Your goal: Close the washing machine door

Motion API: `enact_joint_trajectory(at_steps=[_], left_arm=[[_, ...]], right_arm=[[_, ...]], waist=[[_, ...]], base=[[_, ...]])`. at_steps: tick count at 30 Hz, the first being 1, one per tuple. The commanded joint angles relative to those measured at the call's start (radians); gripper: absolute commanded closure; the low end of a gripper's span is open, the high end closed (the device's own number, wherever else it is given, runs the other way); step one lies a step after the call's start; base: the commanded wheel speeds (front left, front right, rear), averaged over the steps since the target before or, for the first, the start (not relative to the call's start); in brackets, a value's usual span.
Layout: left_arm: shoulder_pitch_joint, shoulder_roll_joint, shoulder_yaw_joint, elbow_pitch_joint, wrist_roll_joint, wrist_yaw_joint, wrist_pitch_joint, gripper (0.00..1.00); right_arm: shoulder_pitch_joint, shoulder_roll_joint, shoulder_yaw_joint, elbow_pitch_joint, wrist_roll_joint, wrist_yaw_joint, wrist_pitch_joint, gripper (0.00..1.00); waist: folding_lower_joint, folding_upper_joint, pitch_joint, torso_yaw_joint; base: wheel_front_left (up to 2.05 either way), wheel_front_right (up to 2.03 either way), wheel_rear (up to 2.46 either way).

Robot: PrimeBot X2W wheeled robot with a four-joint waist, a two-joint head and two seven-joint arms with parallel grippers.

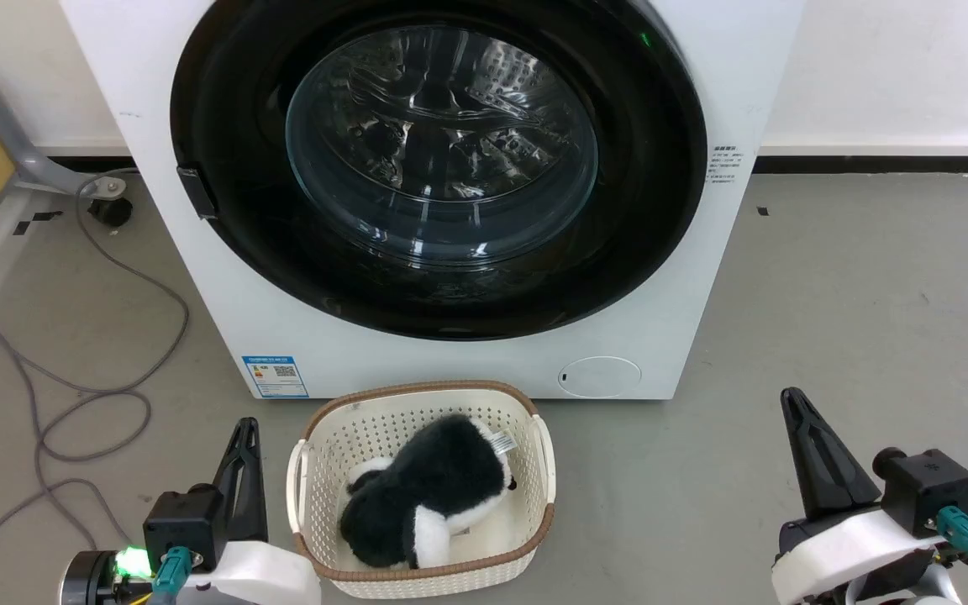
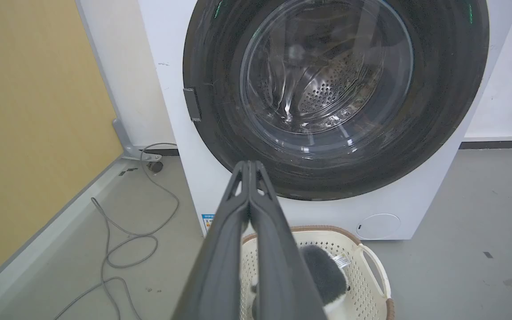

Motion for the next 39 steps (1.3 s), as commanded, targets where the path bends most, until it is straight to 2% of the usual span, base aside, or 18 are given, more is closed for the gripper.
enact_joint_trajectory(at_steps=[1,39], left_arm=[[-0.016,-0.004,0.005,0.003,0.009,-0.008,0.005,1.0],[-0.033,-0.016,0.012,0.006,0.018,-0.064,0.084,1.0]], right_arm=[[0.017,0.004,0.002,-0.008,-0.01,-0.001,0.006,1.0],[0.027,0.006,0.006,-0.033,-0.054,-0.001,0.086,1.0]], waist=[[0.0,0.0,0.0,0.001],[0.0,0.0,-0.004,0.017]], base=[[0.0,0.0,0.0],[0.0,0.0,0.0]])
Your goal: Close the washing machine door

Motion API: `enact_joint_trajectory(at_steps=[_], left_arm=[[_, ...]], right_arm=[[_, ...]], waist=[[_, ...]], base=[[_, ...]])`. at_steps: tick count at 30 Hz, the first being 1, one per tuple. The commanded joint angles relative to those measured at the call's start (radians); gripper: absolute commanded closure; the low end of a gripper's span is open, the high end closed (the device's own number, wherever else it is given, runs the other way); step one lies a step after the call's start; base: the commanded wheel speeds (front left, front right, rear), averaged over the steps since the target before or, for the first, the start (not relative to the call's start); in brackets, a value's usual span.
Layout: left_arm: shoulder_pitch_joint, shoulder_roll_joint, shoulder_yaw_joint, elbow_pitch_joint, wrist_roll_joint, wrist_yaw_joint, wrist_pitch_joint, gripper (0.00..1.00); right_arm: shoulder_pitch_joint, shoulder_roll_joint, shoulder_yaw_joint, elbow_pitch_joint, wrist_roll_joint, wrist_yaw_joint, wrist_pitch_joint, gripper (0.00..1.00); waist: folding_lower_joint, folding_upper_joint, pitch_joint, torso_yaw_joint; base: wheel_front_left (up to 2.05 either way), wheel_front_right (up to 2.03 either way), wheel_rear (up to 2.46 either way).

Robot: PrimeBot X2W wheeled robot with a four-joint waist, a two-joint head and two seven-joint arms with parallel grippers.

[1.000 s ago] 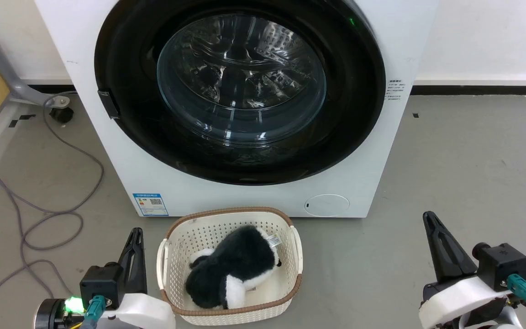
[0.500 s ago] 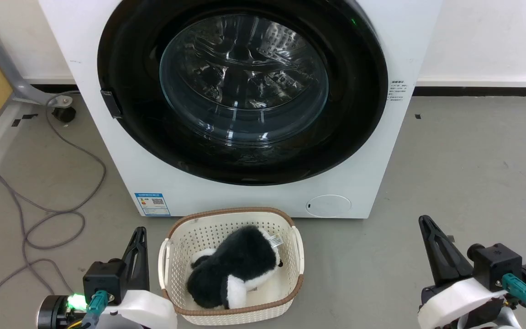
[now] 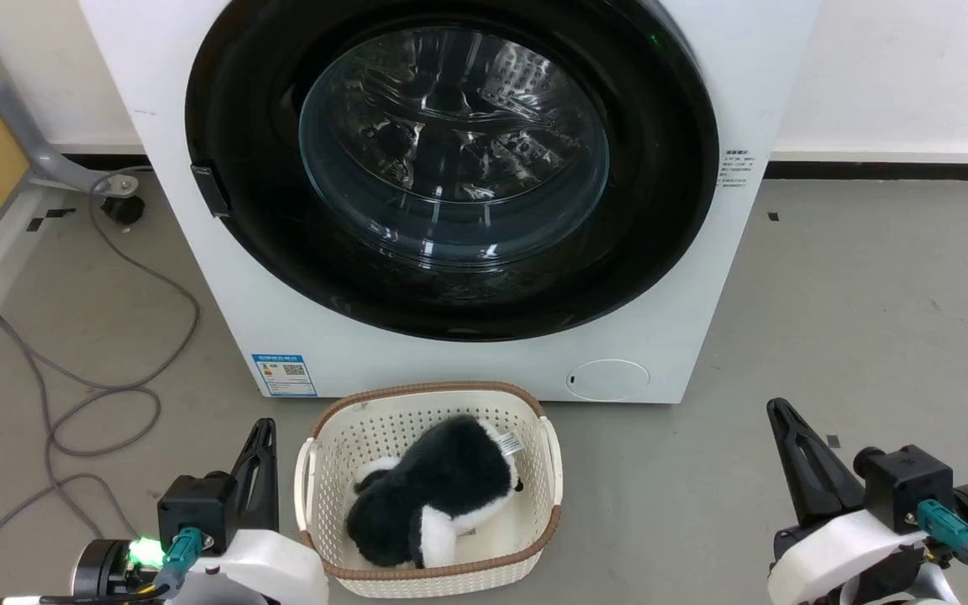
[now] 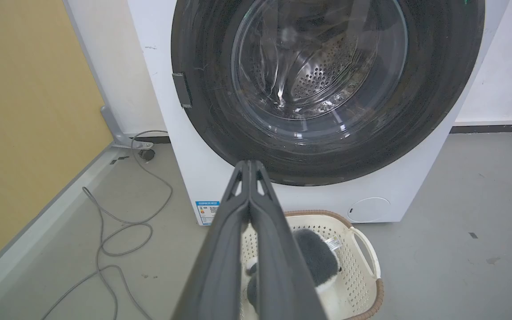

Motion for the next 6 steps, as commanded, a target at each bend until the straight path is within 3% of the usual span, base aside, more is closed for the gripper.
enact_joint_trajectory(at_steps=[1,6], left_arm=[[-0.017,-0.002,0.004,0.002,0.008,-0.007,0.006,1.0],[-0.019,-0.003,0.005,0.003,0.009,-0.014,0.017,1.0]], right_arm=[[0.018,0.006,0.001,-0.008,-0.009,-0.001,0.008,1.0],[0.019,0.006,0.002,-0.011,-0.015,-0.001,0.018,1.0]], waist=[[0.0,0.0,0.0,0.0],[0.0,0.0,-0.001,0.002]], base=[[0.0,0.0,0.0],[0.0,0.0,0.0]])
